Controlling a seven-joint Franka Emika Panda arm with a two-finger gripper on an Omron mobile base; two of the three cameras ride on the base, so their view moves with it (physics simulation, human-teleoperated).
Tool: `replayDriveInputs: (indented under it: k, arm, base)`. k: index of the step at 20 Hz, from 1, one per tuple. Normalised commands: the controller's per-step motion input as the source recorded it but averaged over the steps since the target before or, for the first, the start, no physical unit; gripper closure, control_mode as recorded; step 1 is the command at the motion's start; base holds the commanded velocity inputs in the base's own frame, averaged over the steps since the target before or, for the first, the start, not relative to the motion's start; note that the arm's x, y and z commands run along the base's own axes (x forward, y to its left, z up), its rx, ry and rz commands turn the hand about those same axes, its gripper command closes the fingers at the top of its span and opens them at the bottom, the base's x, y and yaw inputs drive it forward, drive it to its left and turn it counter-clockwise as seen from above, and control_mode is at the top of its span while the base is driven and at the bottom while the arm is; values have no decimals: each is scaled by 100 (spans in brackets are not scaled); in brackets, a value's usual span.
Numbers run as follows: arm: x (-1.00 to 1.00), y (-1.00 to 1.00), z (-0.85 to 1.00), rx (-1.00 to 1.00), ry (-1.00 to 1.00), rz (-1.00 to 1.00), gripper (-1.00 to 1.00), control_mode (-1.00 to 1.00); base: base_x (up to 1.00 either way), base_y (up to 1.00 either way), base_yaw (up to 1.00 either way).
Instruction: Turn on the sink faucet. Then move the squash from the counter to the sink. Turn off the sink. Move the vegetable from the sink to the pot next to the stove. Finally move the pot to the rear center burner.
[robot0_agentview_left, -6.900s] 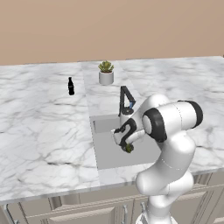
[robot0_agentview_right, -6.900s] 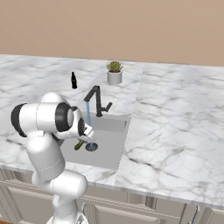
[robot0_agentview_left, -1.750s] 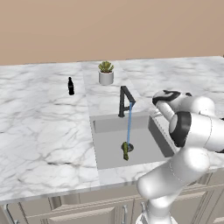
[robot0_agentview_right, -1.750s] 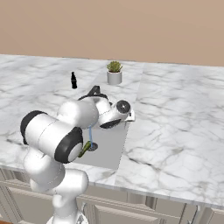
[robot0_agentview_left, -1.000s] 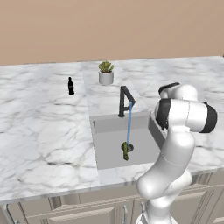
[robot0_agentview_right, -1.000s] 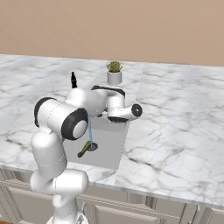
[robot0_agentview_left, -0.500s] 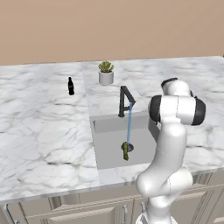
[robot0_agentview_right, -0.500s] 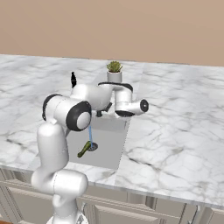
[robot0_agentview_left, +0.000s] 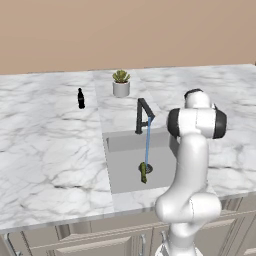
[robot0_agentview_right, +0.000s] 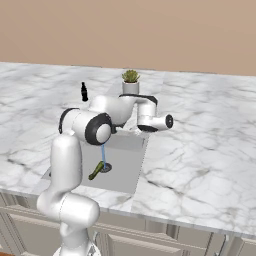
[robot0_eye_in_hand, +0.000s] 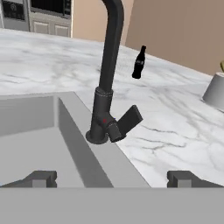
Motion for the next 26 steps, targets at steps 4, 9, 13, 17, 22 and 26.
replayDriveInputs:
  k: [4, 9, 13, 17, 22, 26]
  arm:
    - [44, 2, -1, 0, 0, 10, -100, -100]
    - [29, 16, -11, 0, 0, 10, -100, -100]
    - [3, 31, -3, 0, 0, 8, -100, -100]
    - [0, 38, 0, 0, 0, 7, -100, -100]
    - [-5, 44, 0, 0, 0, 7, -100, -100]
    - [-4, 42, 0, 0, 0, 7, -100, -100]
  base:
    - [0, 0, 0]
    - [0, 0, 0]
    - [0, 0, 0]
    - [0, 0, 0]
    - [0, 0, 0]
    - [0, 0, 0]
